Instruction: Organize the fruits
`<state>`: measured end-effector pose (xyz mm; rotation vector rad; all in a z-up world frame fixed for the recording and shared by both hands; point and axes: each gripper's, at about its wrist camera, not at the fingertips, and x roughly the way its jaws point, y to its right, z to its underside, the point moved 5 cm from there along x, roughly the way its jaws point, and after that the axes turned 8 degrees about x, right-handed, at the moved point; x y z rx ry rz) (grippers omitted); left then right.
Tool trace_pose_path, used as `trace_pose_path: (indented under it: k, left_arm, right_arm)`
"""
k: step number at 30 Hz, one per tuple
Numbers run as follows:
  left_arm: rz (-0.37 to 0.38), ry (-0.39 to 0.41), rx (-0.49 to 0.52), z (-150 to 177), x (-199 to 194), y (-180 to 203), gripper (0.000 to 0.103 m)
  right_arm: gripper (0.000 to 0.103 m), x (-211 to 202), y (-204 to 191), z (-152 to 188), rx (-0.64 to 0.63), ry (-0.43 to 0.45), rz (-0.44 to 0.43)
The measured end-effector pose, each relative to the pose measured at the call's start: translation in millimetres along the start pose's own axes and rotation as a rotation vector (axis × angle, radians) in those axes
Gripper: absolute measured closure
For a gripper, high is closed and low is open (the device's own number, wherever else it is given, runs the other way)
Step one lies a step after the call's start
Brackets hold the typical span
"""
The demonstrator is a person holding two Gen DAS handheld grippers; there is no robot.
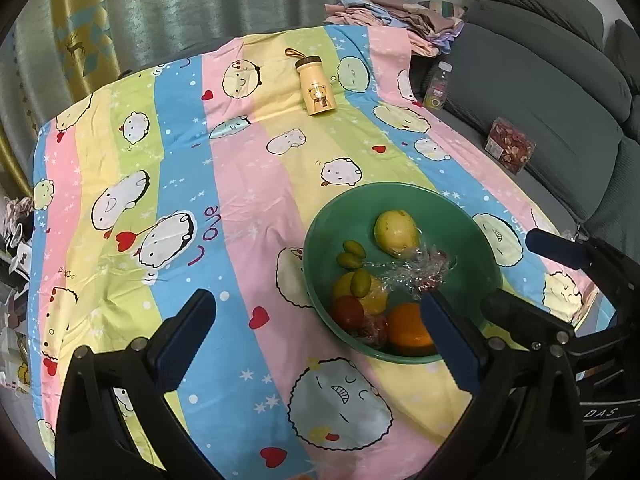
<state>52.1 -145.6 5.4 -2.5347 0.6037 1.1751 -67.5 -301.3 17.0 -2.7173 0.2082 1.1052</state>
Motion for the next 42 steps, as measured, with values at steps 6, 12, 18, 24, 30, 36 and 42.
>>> trace_pose_path:
  k: [6, 12, 18, 24, 30, 36, 42]
  left_arm:
    - [-0.004, -0.007, 0.006, 0.6, 2.3, 0.1, 0.001]
    - [-0.005, -0.011, 0.008, 0.8, 4.7, 1.1, 0.001]
    - [-0.002, -0.016, 0.010, -0.2, 7.2, 2.1, 0.001]
    - [-0.001, -0.018, 0.009, -0.7, 8.4, 2.1, 0.001]
    - [-0.002, -0.020, 0.010, -0.9, 10.1, 2.5, 0.001]
    - [0.000, -0.020, 0.008, -0.9, 10.2, 2.0, 0.001]
    - [0.009, -0.006, -0.009, -1.0, 11.2, -0.9, 0.001]
  right_arm:
    - [0.019, 28.5, -45.7, -3.7, -0.002, -0.003, 0.000]
    - [0.019, 14.1, -21.3, 1.0, -0.003, -0.007, 0.003]
    - [0.019, 7.9, -3.7, 9.5, -0.004, -0.009, 0.005]
    - [0.019, 19.7, -19.8, 6.3, -0.007, -0.013, 0.007]
    - [0.019, 11.7, -2.1, 2.6, -0.008, -0.014, 0.008]
    - [0.019, 10.1, 1.7, 3.3, -0.010, -0.016, 0.010]
    - [0.019, 16.9, -8.4, -0.3, -0.009, -0.016, 0.010]
